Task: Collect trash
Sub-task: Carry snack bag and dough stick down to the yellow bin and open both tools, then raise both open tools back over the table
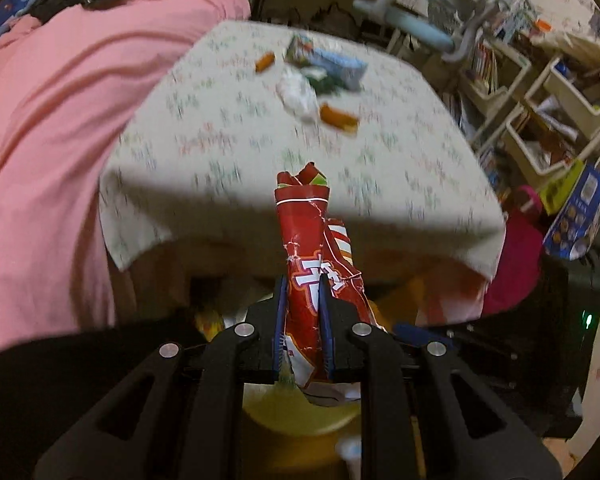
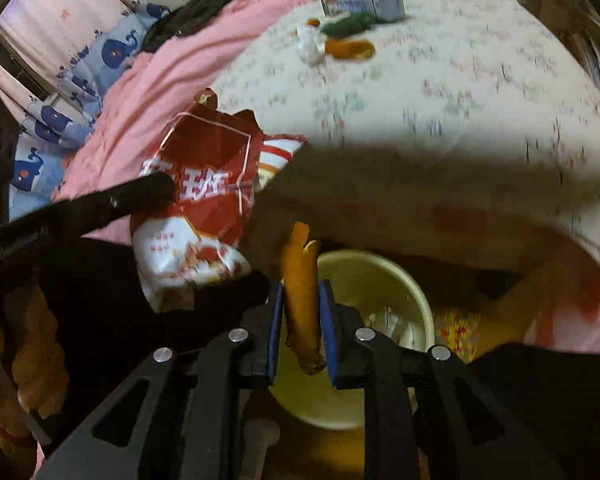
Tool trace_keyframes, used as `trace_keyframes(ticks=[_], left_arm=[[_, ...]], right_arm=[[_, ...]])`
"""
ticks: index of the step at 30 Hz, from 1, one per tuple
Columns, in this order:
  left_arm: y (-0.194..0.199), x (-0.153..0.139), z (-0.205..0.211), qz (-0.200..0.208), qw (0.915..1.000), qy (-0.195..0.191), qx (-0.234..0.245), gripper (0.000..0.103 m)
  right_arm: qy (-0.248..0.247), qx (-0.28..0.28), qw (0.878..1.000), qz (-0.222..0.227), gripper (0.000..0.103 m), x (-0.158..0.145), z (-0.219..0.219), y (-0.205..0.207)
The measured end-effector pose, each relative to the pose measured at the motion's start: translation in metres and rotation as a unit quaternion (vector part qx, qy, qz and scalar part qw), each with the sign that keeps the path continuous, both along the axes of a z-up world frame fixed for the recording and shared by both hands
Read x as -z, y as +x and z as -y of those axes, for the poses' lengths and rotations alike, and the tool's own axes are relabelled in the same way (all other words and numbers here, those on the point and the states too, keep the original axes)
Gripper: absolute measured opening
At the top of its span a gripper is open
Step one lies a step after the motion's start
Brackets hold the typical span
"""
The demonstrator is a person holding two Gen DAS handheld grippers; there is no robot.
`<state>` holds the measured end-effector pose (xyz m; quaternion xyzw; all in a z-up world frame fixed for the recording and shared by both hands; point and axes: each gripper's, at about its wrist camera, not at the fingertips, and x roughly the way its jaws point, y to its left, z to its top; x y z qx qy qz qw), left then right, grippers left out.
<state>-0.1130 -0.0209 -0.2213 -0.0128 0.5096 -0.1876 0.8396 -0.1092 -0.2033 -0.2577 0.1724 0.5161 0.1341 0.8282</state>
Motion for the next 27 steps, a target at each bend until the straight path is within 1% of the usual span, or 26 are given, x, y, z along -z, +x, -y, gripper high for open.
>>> trace_keyframes(ticks=[2,4,5,7,8,9,10,11,12,13,15,17,19,21,24,25,26,27], left_arm=[[-0.007,0.007,0.003,-0.012,0.9999,0.01,0.005,0.015],[-0.016,0.015,0.008,-0.029,0.9993,0.021,0.014,0.015],[-0.019,0.017,0.008,-0.033,0.999,0.025,0.016,0.015],[-0.026,0.019,0.009,-0.038,0.9987,0.029,0.017,0.02],[-0.027,0.018,0.009,-0.037,0.9987,0.028,0.019,0.027],[-0.028,0.014,0.008,-0.028,0.9991,0.029,0.015,0.034],[-0.027,0.01,0.006,-0.02,0.9994,0.027,0.011,0.039],[-0.026,0.004,0.004,-0.008,0.9997,0.023,0.005,0.047],[-0.024,-0.004,0.001,0.008,0.9998,0.015,-0.004,0.056],[-0.022,-0.014,-0.002,0.029,0.9994,0.008,-0.016,0.06],[-0.017,-0.034,-0.01,0.083,0.9957,-0.009,-0.039,0.075],[-0.01,-0.048,-0.017,0.118,0.9908,-0.011,-0.066,0.077],[-0.003,-0.058,-0.023,0.131,0.9875,-0.026,-0.082,0.077],[0.003,-0.066,-0.028,0.144,0.9846,-0.032,-0.094,0.077],[0.007,-0.076,-0.027,0.168,0.9801,-0.032,-0.1,0.078],[0.01,-0.077,-0.026,0.174,0.9793,-0.03,-0.1,0.079],[0.012,-0.079,-0.024,0.179,0.9786,-0.027,-0.099,0.081],[0.016,-0.081,-0.02,0.184,0.978,-0.022,-0.096,0.082]], right_arm=[[-0.011,0.004,1.0,-0.002,0.027,-0.002,0.0,-0.001],[-0.018,0.02,1.0,0.0,0.04,-0.002,0.005,-0.001],[-0.021,0.028,0.999,0.001,0.043,-0.002,0.008,-0.003],[-0.022,0.044,0.999,0.008,0.046,-0.005,0.014,-0.004],[-0.025,0.049,0.998,0.013,0.049,-0.006,0.014,-0.006],[-0.034,0.056,0.998,0.025,0.053,-0.011,0.016,-0.006],[-0.04,0.06,0.997,0.035,0.056,-0.015,0.017,-0.007],[-0.047,0.065,0.996,0.051,0.058,-0.02,0.018,-0.007],[-0.057,0.074,0.992,0.08,0.063,-0.031,0.019,-0.009],[-0.064,0.081,0.99,0.099,0.069,-0.035,0.02,-0.011],[-0.089,0.099,0.981,0.143,0.075,-0.049,0.02,-0.014],[-0.098,0.107,0.975,0.168,0.078,-0.057,0.018,-0.012],[-0.109,0.113,0.969,0.19,0.08,-0.062,0.016,-0.015],[-0.116,0.113,0.966,0.202,0.083,-0.064,0.014,-0.015],[-0.125,0.106,0.963,0.216,0.085,-0.07,0.01,-0.007],[-0.128,0.103,0.962,0.221,0.087,-0.073,0.011,-0.004],[-0.132,0.1,0.96,0.226,0.088,-0.078,0.011,0.0],[-0.143,0.098,0.956,0.237,0.089,-0.086,0.013,0.008]])
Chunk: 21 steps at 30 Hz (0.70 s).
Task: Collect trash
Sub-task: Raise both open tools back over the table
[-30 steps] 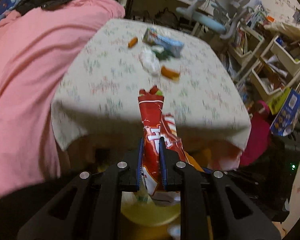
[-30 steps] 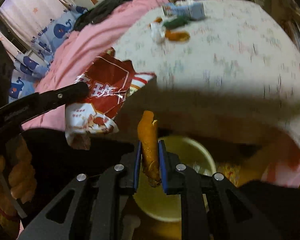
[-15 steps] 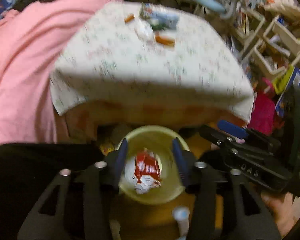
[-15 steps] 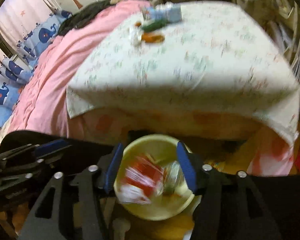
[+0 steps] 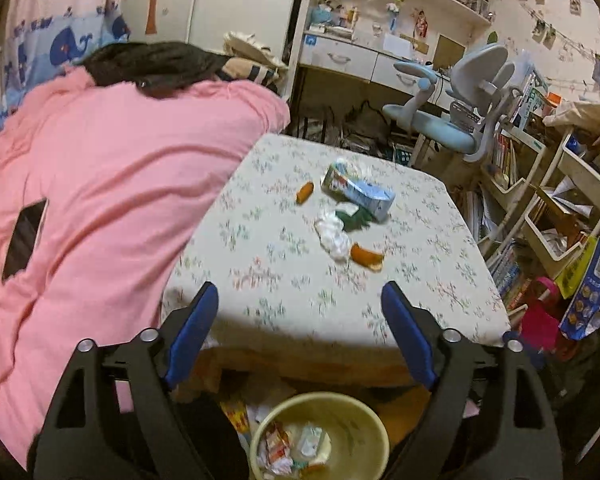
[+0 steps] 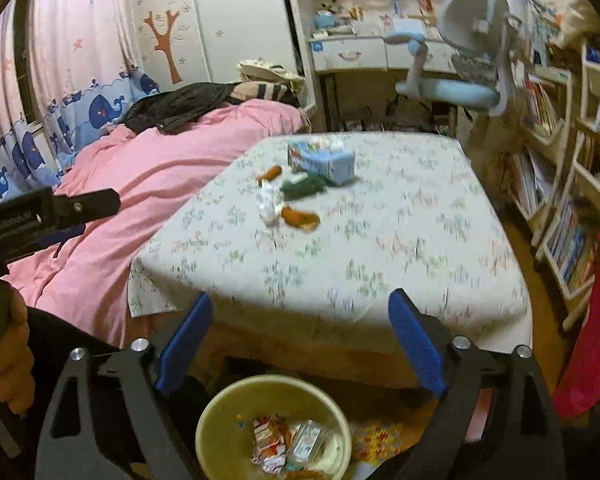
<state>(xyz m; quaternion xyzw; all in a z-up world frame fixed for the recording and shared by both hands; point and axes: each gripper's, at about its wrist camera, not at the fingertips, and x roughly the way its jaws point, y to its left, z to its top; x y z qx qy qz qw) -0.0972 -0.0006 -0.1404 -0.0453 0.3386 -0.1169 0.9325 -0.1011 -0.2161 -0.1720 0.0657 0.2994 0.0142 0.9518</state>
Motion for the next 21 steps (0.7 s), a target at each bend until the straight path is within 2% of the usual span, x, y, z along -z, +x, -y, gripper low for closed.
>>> trace_keyframes(ticks=[3,6,12,16,19,21], left_arm=[[0.016,-0.007,0.009,0.015,0.9998,0.01,0.002,0.083],[0.037,-0.012,0.019,0.025,0.9996,0.014,0.001,0.088],[0.084,-0.019,0.034,0.045,0.9983,0.036,-0.001,0.094],[0.107,-0.019,0.038,0.059,0.9972,0.045,-0.008,0.096],[0.119,-0.01,0.038,0.059,0.9969,0.049,-0.018,0.096],[0.126,-0.005,0.038,0.045,0.9977,0.047,-0.02,0.096]], right_arm=[[-0.022,0.002,0.999,0.024,0.096,-0.017,0.006,0.014],[-0.045,0.001,0.998,0.052,0.096,-0.035,0.015,0.04],[-0.079,-0.004,0.994,0.069,0.096,-0.051,0.032,0.08],[-0.072,0.018,0.994,0.079,0.096,-0.041,0.041,0.087],[-0.03,0.023,0.998,0.054,0.096,-0.031,0.049,0.098],[-0.042,0.021,0.997,0.059,0.096,-0.031,0.047,0.105]])
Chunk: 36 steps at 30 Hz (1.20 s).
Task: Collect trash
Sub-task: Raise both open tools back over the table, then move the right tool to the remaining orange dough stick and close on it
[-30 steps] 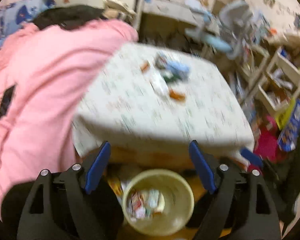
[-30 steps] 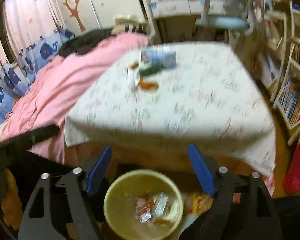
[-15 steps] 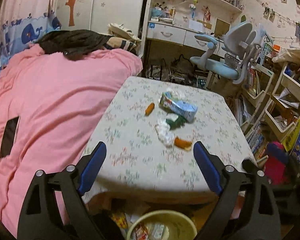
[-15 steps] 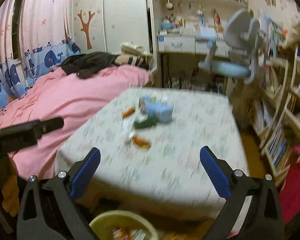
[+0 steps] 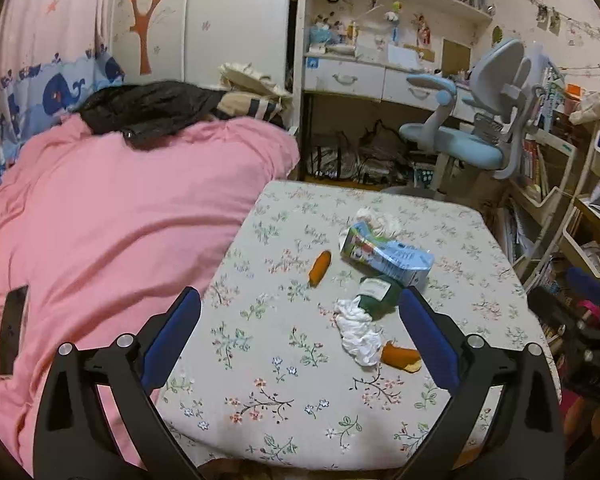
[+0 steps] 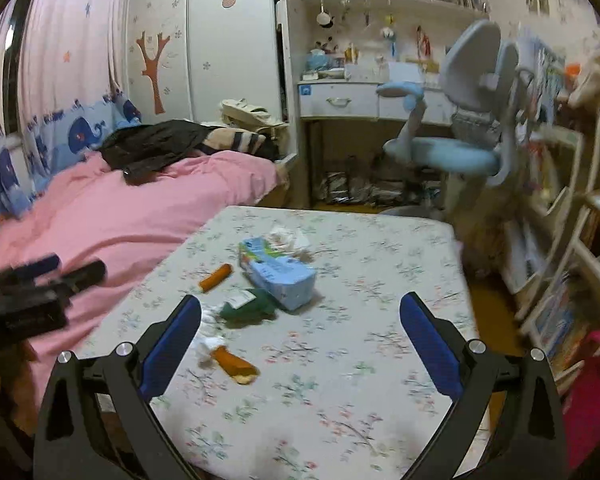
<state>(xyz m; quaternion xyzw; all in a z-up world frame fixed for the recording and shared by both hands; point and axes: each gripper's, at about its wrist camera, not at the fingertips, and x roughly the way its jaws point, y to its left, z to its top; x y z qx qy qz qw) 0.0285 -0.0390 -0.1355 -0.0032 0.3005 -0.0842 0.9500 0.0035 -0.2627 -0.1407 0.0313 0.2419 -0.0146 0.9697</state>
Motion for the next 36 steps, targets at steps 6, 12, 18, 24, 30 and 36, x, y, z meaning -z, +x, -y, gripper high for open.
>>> trace_keyframes(ticks=[6,12,18,24,30,36], left_arm=[[0.022,-0.013,0.018,0.039,0.9989,0.018,0.02,0.096],[0.042,-0.006,0.01,0.012,0.9999,0.0,-0.002,0.096],[0.045,-0.003,0.01,0.009,1.0,0.005,-0.001,0.096],[0.044,-0.001,0.01,0.001,1.0,0.004,-0.001,0.096],[0.044,0.002,0.009,-0.003,1.0,0.003,-0.004,0.096],[0.046,0.003,0.01,-0.007,1.0,0.004,-0.004,0.096]], right_arm=[[-0.01,-0.001,1.0,0.001,0.096,-0.001,0.005,0.033],[0.028,0.009,0.999,-0.013,0.096,0.003,0.019,0.037],[0.061,0.006,0.997,-0.047,0.096,0.013,0.024,0.044],[0.045,-0.004,0.998,-0.048,0.096,0.011,0.015,0.041],[0.031,-0.013,0.998,-0.055,0.096,0.015,0.01,0.042],[0.025,-0.021,0.998,-0.06,0.096,0.016,0.006,0.044]])
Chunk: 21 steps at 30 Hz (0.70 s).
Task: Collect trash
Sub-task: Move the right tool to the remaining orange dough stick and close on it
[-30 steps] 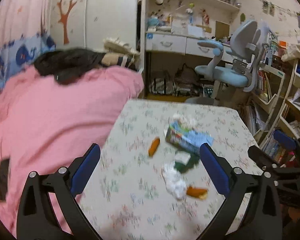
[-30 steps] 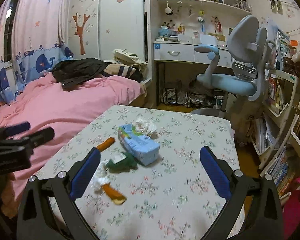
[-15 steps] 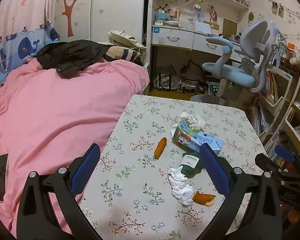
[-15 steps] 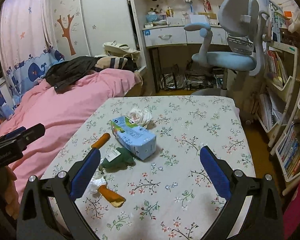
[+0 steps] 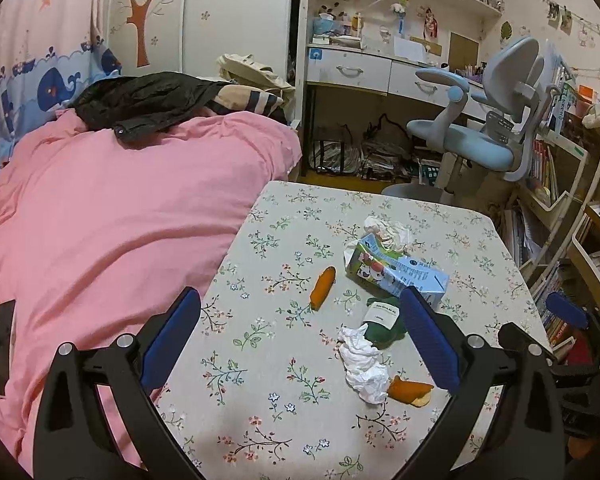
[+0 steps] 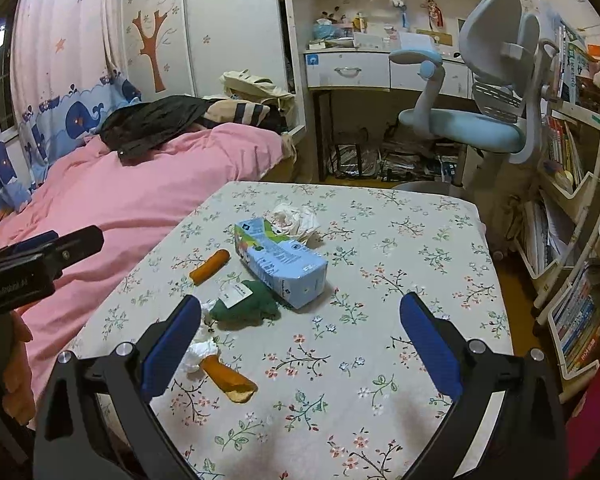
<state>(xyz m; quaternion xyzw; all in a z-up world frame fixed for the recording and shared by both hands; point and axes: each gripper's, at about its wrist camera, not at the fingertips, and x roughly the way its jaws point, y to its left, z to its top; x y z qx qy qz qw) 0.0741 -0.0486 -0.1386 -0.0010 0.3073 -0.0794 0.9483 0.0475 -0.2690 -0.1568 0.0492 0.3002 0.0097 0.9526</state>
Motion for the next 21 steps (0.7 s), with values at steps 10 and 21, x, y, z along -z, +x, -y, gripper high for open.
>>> trace_keyframes(ticks=[10,21], left_arm=[[0.001,0.002,0.001,-0.005,1.0,0.0,0.001,0.096],[0.005,0.005,-0.003,-0.015,0.9999,-0.004,-0.003,0.096]], right_arm=[[-0.005,-0.013,1.0,-0.01,0.096,0.004,-0.005,0.002],[-0.012,-0.03,0.999,-0.023,0.096,0.01,-0.014,0.004]])
